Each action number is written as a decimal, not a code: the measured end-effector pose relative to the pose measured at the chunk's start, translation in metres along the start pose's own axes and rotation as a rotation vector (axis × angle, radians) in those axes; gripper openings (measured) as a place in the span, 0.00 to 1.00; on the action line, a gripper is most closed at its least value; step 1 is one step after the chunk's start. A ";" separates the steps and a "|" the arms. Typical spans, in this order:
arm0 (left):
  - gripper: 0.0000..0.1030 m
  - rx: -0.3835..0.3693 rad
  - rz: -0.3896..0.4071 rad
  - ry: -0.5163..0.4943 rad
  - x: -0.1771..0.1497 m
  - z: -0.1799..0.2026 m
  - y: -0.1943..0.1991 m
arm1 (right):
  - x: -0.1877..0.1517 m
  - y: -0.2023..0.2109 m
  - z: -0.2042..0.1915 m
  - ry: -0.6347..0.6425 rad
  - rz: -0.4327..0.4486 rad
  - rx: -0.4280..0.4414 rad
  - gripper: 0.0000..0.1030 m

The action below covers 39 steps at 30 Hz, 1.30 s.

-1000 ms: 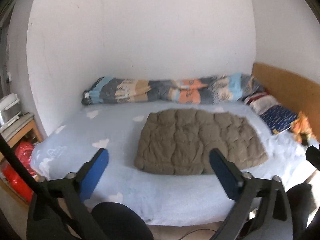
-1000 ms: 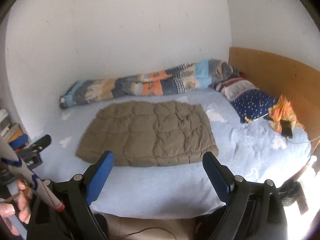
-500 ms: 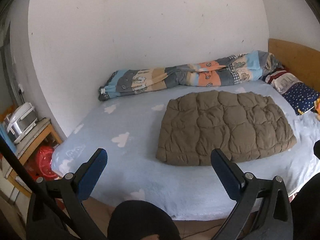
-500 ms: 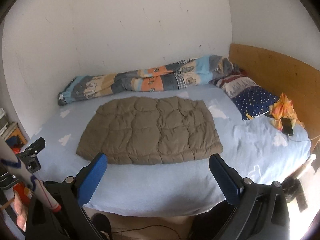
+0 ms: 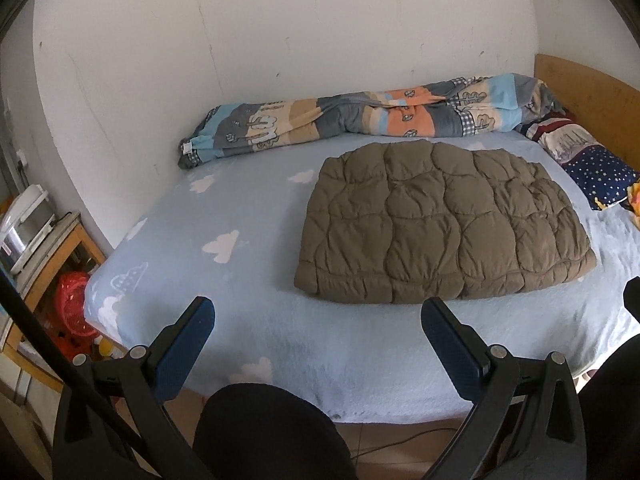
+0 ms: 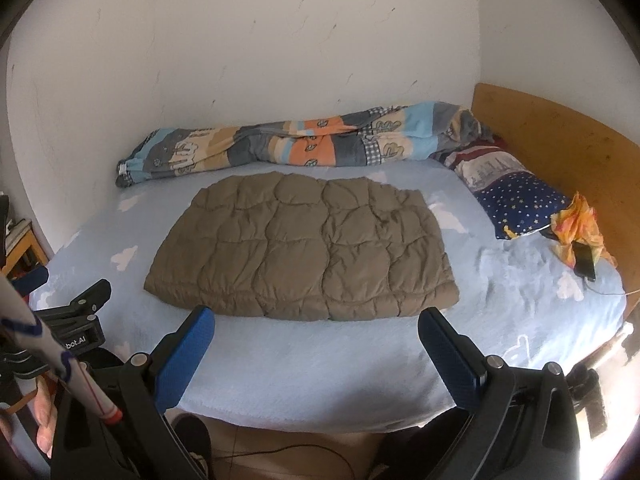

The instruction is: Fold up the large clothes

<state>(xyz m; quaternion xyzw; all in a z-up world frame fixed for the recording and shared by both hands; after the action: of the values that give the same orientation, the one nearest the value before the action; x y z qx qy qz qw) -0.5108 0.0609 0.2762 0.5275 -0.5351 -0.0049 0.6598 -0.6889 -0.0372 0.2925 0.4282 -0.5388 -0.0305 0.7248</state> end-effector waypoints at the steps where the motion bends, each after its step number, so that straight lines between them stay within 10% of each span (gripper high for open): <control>1: 1.00 0.000 -0.001 0.003 0.000 -0.001 -0.001 | 0.000 0.000 -0.003 0.007 0.000 0.001 1.00; 39: 1.00 0.000 -0.001 -0.033 -0.005 0.005 0.001 | -0.011 -0.001 -0.017 0.047 -0.004 0.004 1.00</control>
<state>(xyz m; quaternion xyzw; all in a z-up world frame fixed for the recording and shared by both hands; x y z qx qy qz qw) -0.5176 0.0609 0.2728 0.5275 -0.5459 -0.0138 0.6508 -0.6795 -0.0218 0.2825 0.4312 -0.5210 -0.0209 0.7364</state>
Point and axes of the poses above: each gripper's, at about its wrist camera, not at the fingertips, and y roughly against the way its jaws point, z to its right, x to its top, the point moved 4 cm from there along -y, roughly the way its jaws point, and after that the axes turned 4 degrees about -x, right-handed, at the moved point
